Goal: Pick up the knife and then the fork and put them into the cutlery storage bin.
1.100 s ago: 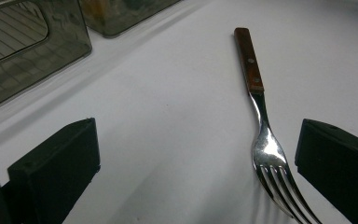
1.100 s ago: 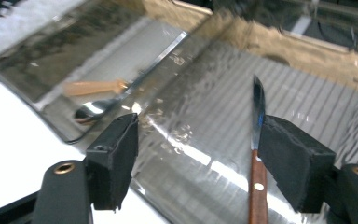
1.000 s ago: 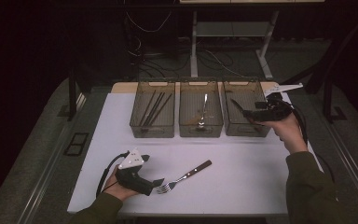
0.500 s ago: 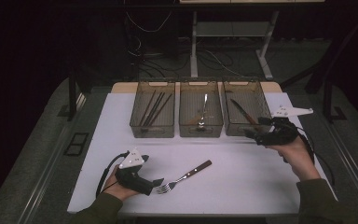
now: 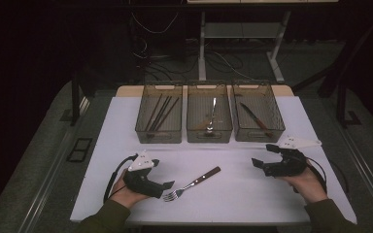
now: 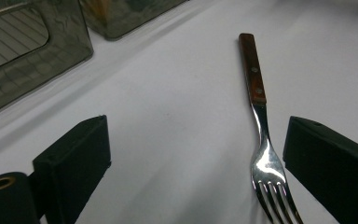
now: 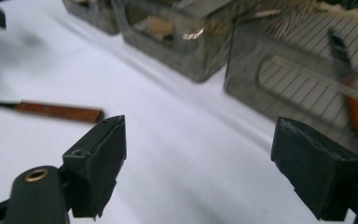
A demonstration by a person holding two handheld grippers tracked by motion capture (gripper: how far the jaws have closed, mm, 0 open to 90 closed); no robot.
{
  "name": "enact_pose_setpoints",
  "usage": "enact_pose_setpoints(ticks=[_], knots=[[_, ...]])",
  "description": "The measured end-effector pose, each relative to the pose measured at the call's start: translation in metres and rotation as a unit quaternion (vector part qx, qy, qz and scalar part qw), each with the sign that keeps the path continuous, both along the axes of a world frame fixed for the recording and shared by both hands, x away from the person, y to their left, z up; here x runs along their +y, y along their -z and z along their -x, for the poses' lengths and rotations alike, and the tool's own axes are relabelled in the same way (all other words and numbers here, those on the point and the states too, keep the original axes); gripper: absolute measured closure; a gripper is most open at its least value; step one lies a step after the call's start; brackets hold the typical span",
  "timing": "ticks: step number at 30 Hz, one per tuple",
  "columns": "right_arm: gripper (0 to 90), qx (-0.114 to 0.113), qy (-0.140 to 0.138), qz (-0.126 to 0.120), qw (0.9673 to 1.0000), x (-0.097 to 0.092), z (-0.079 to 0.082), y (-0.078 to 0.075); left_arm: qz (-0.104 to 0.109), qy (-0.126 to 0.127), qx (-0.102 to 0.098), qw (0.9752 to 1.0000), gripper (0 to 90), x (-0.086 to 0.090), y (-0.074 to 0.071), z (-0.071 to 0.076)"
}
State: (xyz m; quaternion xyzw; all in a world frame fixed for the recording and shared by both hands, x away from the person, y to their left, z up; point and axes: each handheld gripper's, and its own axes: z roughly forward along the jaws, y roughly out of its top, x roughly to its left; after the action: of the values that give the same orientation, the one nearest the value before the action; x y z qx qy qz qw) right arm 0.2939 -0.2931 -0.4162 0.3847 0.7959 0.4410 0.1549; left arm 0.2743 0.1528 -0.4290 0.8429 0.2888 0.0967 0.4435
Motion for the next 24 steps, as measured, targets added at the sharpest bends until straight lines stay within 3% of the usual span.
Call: enact_pose_setpoints(ticks=[6, 13, 20, 24], knots=[[14.3, 0.004, -0.006, 0.004, 1.0000, 0.005, 0.016, 0.012, -0.004, 0.008, 0.008, 0.9999, 15.6, -0.010, -0.003, -0.002], [14.3, 0.006, -0.014, -0.003, 0.9999, 0.007, 0.031, 0.018, -0.008, 0.036, 0.028, 0.9989, 27.5, -0.031, -0.003, -0.004], [14.3, 0.009, -0.022, -0.002, 0.9997, 0.012, 0.033, 0.022, -0.023, 0.058, 0.043, 0.9972, 44.6, -0.058, -0.001, -0.007], [14.3, 0.007, -0.025, 0.002, 0.9997, 0.013, 0.032, 0.022, -0.043, 0.065, 0.046, 0.9959, 52.9, -0.074, 0.002, -0.011]])
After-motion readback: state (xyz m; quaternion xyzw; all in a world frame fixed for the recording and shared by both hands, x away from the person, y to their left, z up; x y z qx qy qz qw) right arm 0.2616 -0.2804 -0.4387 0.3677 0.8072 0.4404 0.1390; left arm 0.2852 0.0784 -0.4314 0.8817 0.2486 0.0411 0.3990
